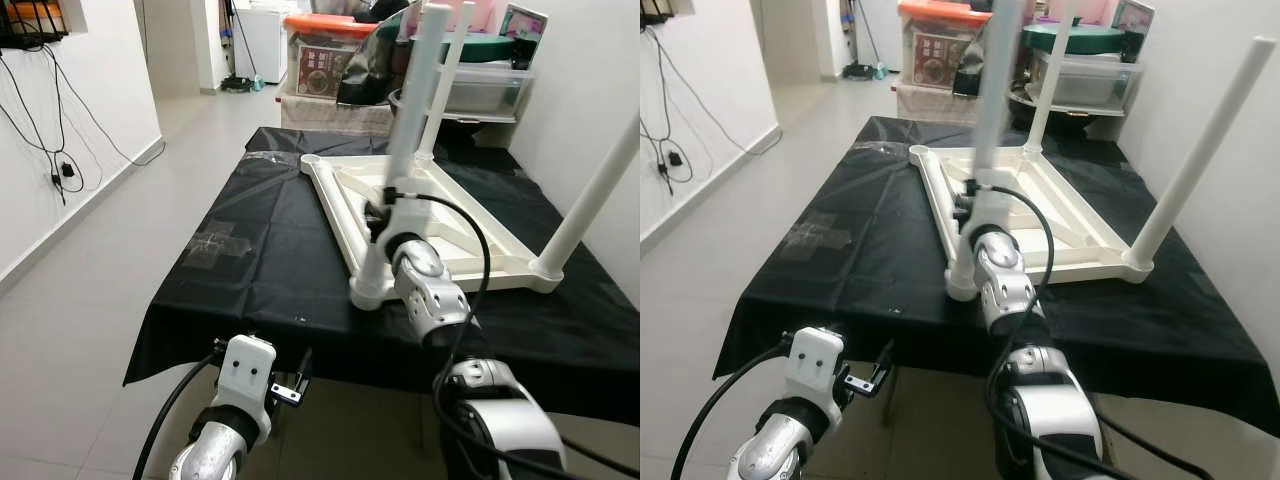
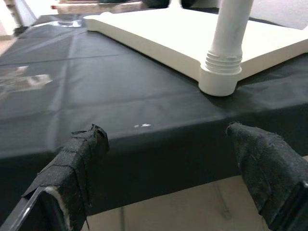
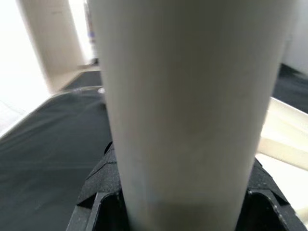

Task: Building children table

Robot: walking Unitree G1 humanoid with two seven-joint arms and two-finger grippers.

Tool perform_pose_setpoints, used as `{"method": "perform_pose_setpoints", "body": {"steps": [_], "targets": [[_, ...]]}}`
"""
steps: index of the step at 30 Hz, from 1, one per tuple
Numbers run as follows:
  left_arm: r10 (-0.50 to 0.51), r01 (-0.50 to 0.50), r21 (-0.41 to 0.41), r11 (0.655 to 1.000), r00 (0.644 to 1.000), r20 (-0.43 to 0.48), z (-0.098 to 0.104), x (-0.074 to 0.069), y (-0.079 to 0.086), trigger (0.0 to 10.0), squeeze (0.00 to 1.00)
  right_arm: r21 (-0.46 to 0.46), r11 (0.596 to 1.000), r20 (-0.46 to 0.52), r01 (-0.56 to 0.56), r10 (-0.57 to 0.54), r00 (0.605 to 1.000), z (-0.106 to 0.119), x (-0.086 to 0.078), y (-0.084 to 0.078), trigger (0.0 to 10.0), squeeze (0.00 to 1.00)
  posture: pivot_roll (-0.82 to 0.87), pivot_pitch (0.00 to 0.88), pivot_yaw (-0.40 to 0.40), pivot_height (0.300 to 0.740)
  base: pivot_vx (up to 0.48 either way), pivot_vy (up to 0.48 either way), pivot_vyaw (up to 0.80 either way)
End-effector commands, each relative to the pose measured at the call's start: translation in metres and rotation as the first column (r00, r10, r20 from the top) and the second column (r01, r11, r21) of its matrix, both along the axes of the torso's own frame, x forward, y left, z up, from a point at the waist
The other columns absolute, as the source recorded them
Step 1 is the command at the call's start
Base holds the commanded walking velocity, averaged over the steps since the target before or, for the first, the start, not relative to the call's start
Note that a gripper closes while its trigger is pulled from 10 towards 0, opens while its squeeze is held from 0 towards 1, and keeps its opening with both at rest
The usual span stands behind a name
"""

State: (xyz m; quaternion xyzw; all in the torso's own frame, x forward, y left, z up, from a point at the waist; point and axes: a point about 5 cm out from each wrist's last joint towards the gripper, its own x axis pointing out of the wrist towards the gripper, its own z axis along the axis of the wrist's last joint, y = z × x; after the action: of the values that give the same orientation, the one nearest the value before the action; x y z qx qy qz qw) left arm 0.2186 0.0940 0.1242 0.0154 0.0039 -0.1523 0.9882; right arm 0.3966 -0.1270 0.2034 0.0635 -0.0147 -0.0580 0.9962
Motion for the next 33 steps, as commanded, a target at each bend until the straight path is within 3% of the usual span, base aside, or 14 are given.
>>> {"method": "perform_pose_setpoints", "body": {"steps": [1,3,4,5,11,12,15,17,19,23,30,31,32,33], "targets": [[-0.013,0.013,0.0,1.0,1.0,-0.015,-0.003,0.0,-0.002,10.0,0.0,0.058,0.996,-0.01,0.064,-0.063,0.998,-0.001,-0.002,-0.004,0.0,0.0,0.09,0.026,-0.075,0.74,0.0,0.0,0.0],[-0.013,0.013,0.0,1.0,1.0,-0.015,-0.003,0.0,-0.002,10.0,0.0,0.058,0.996,-0.01,0.064,-0.063,0.998,-0.001,-0.002,-0.004,0.0,0.0,0.09,0.026,-0.075,0.74,0.0,0.0,0.0],[-0.012,0.012,-0.001,1.0,1.0,-0.015,-0.003,0.0,-0.002,10.0,0.0,0.073,0.997,0.025,0.009,-0.011,1.0,0.004,0.001,0.005,10.0,0.0,0.09,0.03,-0.075,0.74,0.0,0.0,0.0],[-0.012,0.012,-0.002,1.0,1.0,-0.015,-0.003,0.0,-0.002,10.0,0.0,0.093,0.995,0.072,-0.046,0.04,0.997,0.01,0.003,0.013,10.0,1.0,0.09,0.031,-0.076,0.74,0.0,0.0,0.0],[-0.012,0.012,-0.003,1.0,1.0,-0.016,-0.003,0.0,-0.003,10.0,0.0,0.132,0.966,0.137,-0.223,0.205,0.969,0.018,0.006,0.029,10.0,0.82,0.09,0.032,-0.078,0.74,0.0,0.0,0.0],[-0.011,0.011,-0.003,1.0,1.0,-0.016,-0.003,0.0,-0.003,10.0,0.0,0.111,0.937,0.139,-0.33,0.314,0.939,0.021,0.009,0.031,10.0,0.0,0.09,0.033,-0.077,0.74,0.0,0.0,0.0],[-0.011,0.011,-0.004,1.0,1.0,-0.016,-0.003,0.0,-0.003,10.0,0.0,0.094,0.877,0.124,-0.471,0.459,0.88,0.023,0.01,0.034,10.0,0.0,0.09,0.032,-0.077,0.74,0.0,0.0,0.0],[-0.011,0.011,-0.006,1.0,1.0,-0.016,-0.003,0.001,-0.003,10.0,0.0,-0.009,0.596,0.074,-0.803,0.801,0.594,0.025,0.0,0.038,10.0,0.0,0.08,0.035,-0.078,0.74,0.0,0.0,0.0],[-0.011,0.011,-0.006,1.0,1.0,-0.016,-0.003,0.001,-0.003,10.0,0.0,-0.009,0.596,0.074,-0.803,0.801,0.594,0.025,0.0,0.038,10.0,0.0,0.08,0.035,-0.078,0.74,0.0,0.0,0.0],[-0.01,0.01,-0.004,1.0,1.0,-0.015,-0.003,0.001,-0.003,10.0,0.0,-0.053,0.198,0.008,-0.979,0.98,0.198,0.023,-0.019,0.044,10.0,0.0,0.09,0.036,-0.083,0.74,0.0,0.0,0.0],[-0.007,0.007,-0.003,1.0,1.0,-0.013,-0.002,0.001,-0.002,10.0,0.0,-0.048,0.113,0.024,-0.992,0.993,0.112,0.026,-0.02,0.05,10.0,0.0,0.1,0.04,-0.085,0.74,0.0,0.0,0.0],[-0.006,0.006,-0.003,1.0,1.0,-0.013,-0.002,0.001,-0.002,10.0,0.0,-0.052,0.111,0.024,-0.992,0.994,0.11,0.027,-0.02,0.052,4.3,0.0,0.1,0.039,-0.086,0.74,0.0,0.0,0.0],[-0.006,0.006,-0.003,1.0,1.0,-0.013,-0.002,0.001,-0.002,10.0,0.0,-0.052,0.111,0.024,-0.992,0.994,0.11,0.027,-0.02,0.052,4.3,0.0,0.1,0.039,-0.086,0.74,0.0,0.0,0.0],[-0.006,0.006,-0.003,1.0,1.0,-0.014,-0.002,0.001,-0.002,10.0,0.0,-0.056,0.121,0.018,-0.991,0.993,0.121,0.026,-0.019,0.054,0.0,0.0,0.1,0.042,-0.087,0.74,0.0,0.0,0.0]]}}
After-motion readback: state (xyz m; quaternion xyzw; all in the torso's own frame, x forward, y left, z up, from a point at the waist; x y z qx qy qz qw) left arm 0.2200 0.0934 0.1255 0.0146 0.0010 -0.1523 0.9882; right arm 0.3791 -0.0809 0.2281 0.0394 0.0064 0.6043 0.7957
